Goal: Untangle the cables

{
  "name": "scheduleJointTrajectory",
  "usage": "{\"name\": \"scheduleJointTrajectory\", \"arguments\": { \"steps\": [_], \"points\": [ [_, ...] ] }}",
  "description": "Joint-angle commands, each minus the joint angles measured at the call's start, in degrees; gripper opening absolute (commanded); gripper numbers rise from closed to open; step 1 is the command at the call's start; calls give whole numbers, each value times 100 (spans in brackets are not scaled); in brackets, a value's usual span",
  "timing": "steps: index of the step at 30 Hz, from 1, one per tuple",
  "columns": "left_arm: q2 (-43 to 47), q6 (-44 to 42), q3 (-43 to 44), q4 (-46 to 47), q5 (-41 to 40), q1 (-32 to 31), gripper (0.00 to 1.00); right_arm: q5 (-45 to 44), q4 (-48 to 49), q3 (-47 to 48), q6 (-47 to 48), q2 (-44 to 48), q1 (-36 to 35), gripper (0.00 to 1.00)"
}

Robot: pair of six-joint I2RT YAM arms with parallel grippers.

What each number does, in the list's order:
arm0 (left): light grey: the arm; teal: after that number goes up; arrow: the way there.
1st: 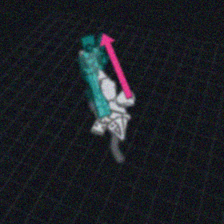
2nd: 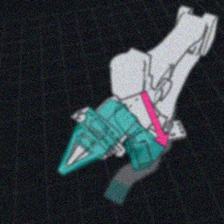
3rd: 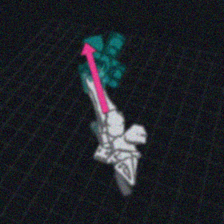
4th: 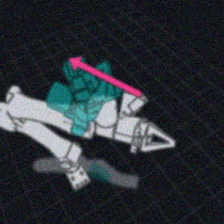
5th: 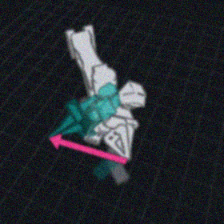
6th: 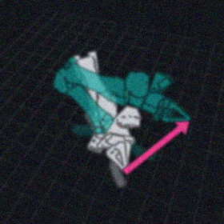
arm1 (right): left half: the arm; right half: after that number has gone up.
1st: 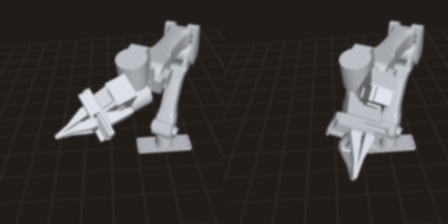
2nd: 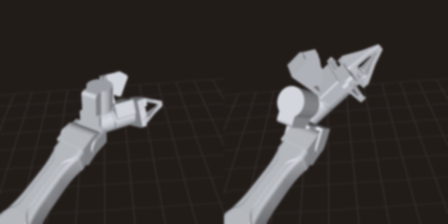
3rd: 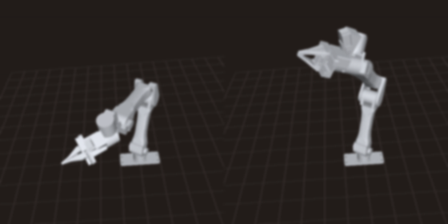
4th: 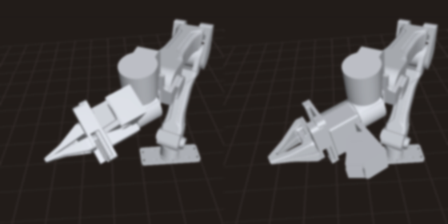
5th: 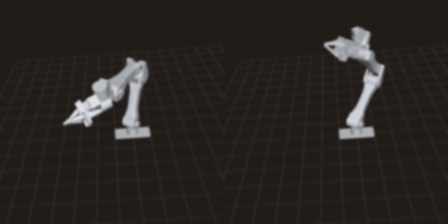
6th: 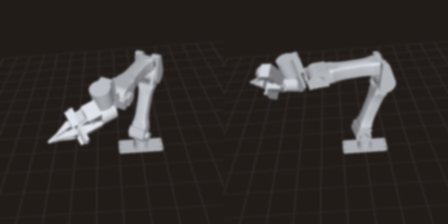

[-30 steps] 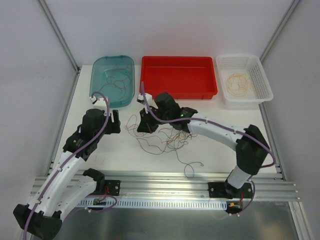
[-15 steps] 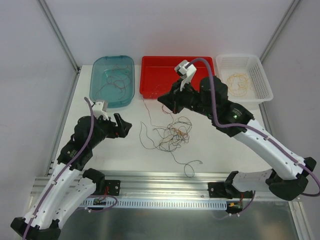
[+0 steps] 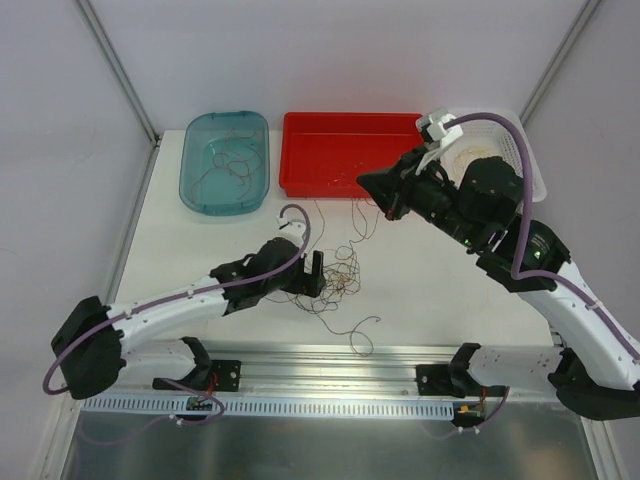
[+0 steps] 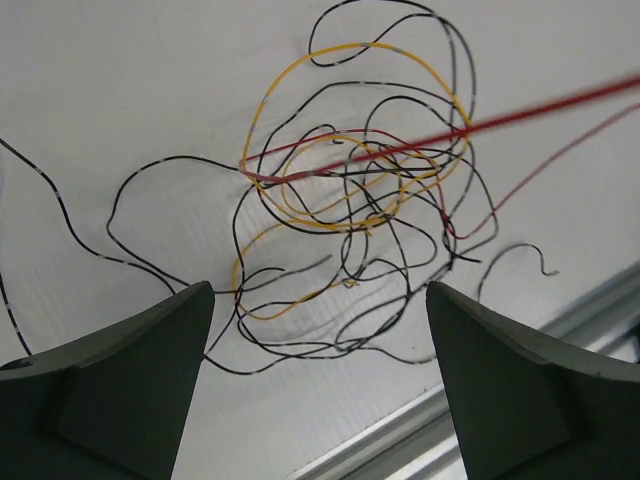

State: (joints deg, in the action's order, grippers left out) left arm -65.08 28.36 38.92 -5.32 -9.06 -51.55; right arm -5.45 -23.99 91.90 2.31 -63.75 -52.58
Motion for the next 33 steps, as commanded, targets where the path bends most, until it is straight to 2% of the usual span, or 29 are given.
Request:
{"name": "scheduleJointTrajectory", "arguments": {
  "steps": [1, 3, 8, 12, 15, 16, 17, 18, 19, 20, 22, 25, 29, 30, 33],
  "points": [
    [-599, 678, 257, 435, -982, -136, 88, -210, -62, 21, -64, 292, 2, 1],
    [-900, 1160, 292, 453, -1001, -153, 87, -263, -115, -58, -72, 406, 2, 1],
    [-1972, 1751, 546, 471, -984, -312, 86, -430, -150, -234, -55, 626, 2, 1],
    [-2588, 2138, 749, 453, -1018, -347, 78, -518, -264, -225, 6, 767, 2, 1],
    [-2764, 2191, 793, 252, -1307, -321, 53, -973, -536, -164, 199, 925, 11, 1],
    [-2756, 2183, 802, 173, -1370, -242, 44, -1410, -641, -137, 261, 978, 28, 1],
    [-2730, 2139, 819, 85, -1423, -189, 28, -1667, -860, -120, 331, 1030, 54, 1],
    [-2695, 2052, 828, -160, -1501, -110, 19, -1922, -949, -128, 462, 1179, 142, 1],
    [-2572, 1990, 828, -258, -1572, 56, 7, -2429, -1115, -154, 559, 1241, 186, 1],
    [-2493, 1902, 819, -389, -1625, 179, 0, -2704, -1204, -163, 647, 1311, 265, 1],
    [-2195, 1647, 749, -688, -1713, 443, 0, -3440, -1336, -216, 867, 1549, 511, 1],
    [-1747, 1269, 582, -1004, -1801, 1145, 0, -4092, -1582, -260, 1122, 1804, 862, 1],
    [-1254, 892, 407, -1497, -2134, 2015, 0, -4613, -1793, -251, 1290, 1953, 1188, 1],
    [-1070, 873, 337, -1585, -2187, 2409, 0, -4736, -1828, -277, 1290, 1971, 1214, 1],
    [-814, 803, 161, -1779, -2205, 3156, 0, -4816, -2021, -426, 1124, 1954, 1294, 1]
  ]
}}
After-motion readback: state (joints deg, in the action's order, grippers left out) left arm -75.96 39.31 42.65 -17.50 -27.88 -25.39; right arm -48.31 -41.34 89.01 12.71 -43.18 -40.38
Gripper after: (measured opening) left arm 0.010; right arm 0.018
